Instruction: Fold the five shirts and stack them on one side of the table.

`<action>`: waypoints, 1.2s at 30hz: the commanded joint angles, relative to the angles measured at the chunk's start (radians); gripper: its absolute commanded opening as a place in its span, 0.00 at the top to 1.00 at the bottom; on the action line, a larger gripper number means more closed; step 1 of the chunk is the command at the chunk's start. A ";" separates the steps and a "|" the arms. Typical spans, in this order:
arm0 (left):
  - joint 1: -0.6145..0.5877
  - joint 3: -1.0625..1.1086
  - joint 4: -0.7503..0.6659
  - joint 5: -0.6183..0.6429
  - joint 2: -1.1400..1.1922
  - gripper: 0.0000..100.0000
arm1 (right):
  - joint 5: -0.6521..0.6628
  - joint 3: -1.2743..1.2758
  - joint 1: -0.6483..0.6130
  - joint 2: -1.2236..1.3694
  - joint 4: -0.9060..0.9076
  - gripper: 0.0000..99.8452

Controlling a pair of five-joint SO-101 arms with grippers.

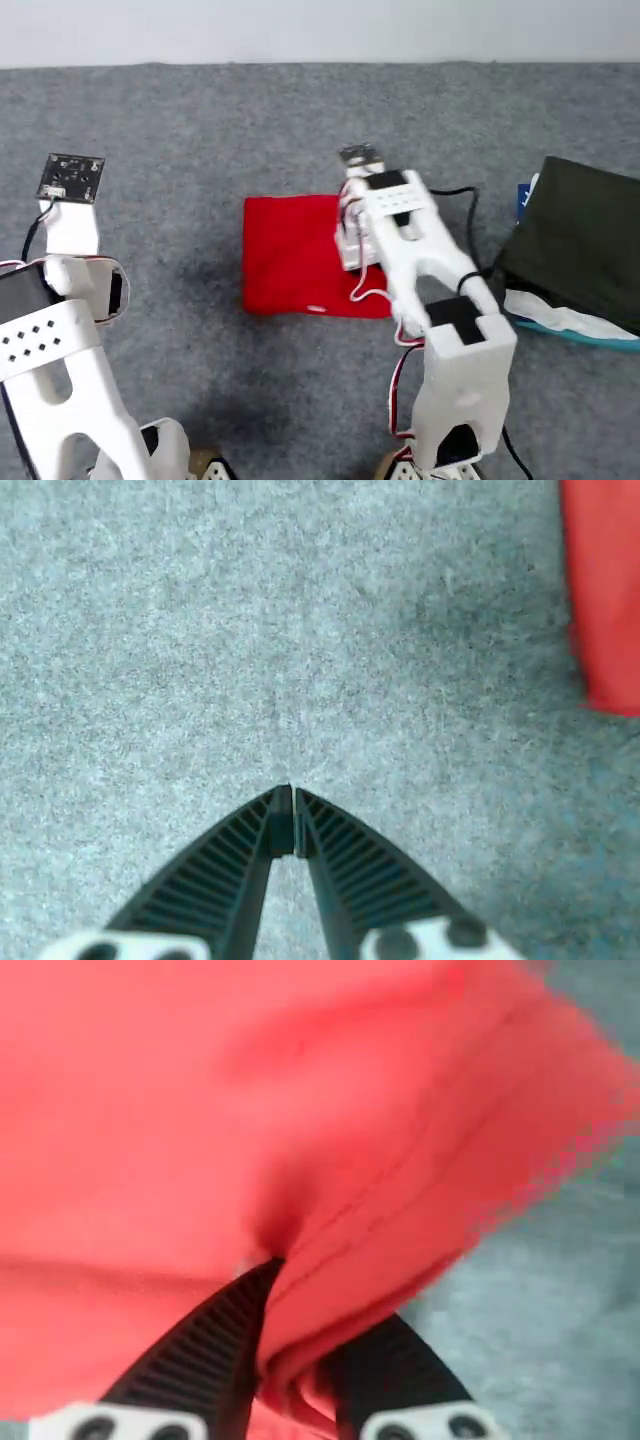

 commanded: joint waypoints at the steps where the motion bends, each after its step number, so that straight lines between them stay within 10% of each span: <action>1: 0.000 -0.005 -0.023 -0.011 -0.023 0.98 | 0.199 -0.091 0.128 -0.007 0.022 0.99; 11: 0.003 -0.002 -0.023 -0.012 -0.023 0.98 | 1.195 -0.261 0.202 0.002 0.013 0.99; 17: 0.002 -0.002 -0.017 -0.011 -0.023 0.98 | 1.277 -0.245 0.148 0.064 -0.142 0.99; 24: 0.000 -0.002 -0.017 -0.011 -0.023 0.98 | 0.821 -0.307 0.154 0.036 -0.196 0.80; 36: 0.002 -0.002 -0.020 -0.012 -0.023 0.98 | -0.052 -0.310 0.102 -0.079 0.030 0.79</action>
